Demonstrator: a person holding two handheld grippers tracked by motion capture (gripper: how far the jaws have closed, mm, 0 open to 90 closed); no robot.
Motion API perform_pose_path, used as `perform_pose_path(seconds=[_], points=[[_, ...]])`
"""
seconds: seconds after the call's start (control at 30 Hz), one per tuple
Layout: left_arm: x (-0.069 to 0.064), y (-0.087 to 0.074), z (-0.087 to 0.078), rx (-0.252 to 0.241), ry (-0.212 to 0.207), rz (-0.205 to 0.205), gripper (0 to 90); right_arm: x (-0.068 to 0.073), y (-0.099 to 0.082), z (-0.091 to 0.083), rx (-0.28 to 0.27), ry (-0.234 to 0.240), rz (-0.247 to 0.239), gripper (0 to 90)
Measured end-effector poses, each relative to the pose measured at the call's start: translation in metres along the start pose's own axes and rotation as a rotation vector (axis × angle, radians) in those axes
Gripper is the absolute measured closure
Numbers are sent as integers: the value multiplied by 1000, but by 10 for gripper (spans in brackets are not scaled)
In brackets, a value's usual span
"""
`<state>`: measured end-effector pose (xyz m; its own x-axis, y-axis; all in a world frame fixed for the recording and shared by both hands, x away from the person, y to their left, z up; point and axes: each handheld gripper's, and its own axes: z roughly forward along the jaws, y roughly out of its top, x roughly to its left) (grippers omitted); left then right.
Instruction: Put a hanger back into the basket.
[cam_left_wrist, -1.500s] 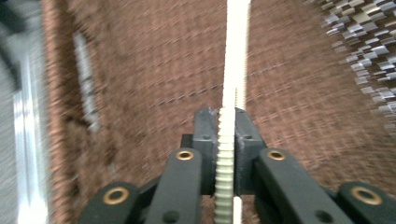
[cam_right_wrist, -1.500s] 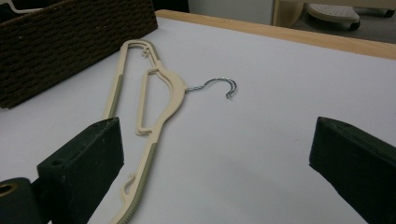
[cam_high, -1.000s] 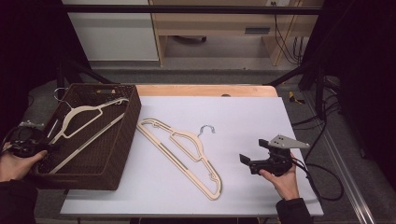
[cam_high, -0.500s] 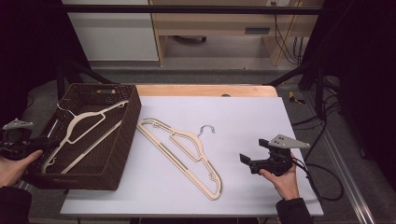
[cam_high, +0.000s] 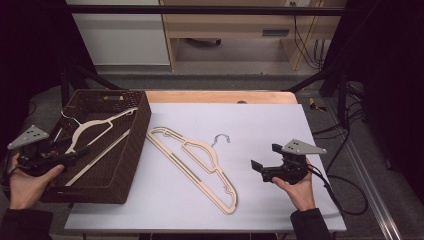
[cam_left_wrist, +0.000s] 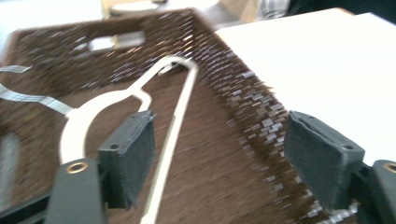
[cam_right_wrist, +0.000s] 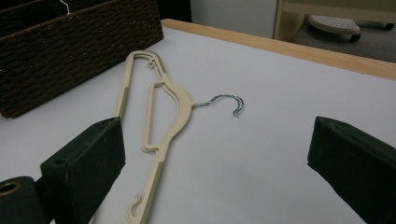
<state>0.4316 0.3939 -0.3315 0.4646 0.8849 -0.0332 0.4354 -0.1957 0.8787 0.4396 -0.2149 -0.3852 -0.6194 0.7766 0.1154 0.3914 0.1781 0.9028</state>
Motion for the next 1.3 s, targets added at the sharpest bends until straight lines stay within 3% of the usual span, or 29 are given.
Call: perform_pose_path(seconds=[0.17,0.3,0.43,0.67,0.8,0.83,1.03,1.2,1.3], points=[[-30,0,10,-50,-56,28,151,9,8,10,15,7,-20,53],[-53,-2,20,-61,-99,53,121,15,9,15,31,8,-22,55],[-75,-12,31,-88,-165,64,106,18,8,22,48,2,-15,62],[-88,-18,36,-88,-192,86,92,28,7,37,98,14,-37,70],[-94,-21,41,-76,-201,90,88,32,2,48,133,27,-29,86],[-97,-23,44,-72,-205,99,87,35,-3,55,168,13,-27,91],[-101,-24,47,-67,-212,110,81,39,-11,66,210,31,-30,121],[-101,-24,46,-66,-214,118,73,40,-16,75,257,35,-22,185],[-100,-24,46,-66,-209,119,70,41,-21,84,316,39,-22,247]])
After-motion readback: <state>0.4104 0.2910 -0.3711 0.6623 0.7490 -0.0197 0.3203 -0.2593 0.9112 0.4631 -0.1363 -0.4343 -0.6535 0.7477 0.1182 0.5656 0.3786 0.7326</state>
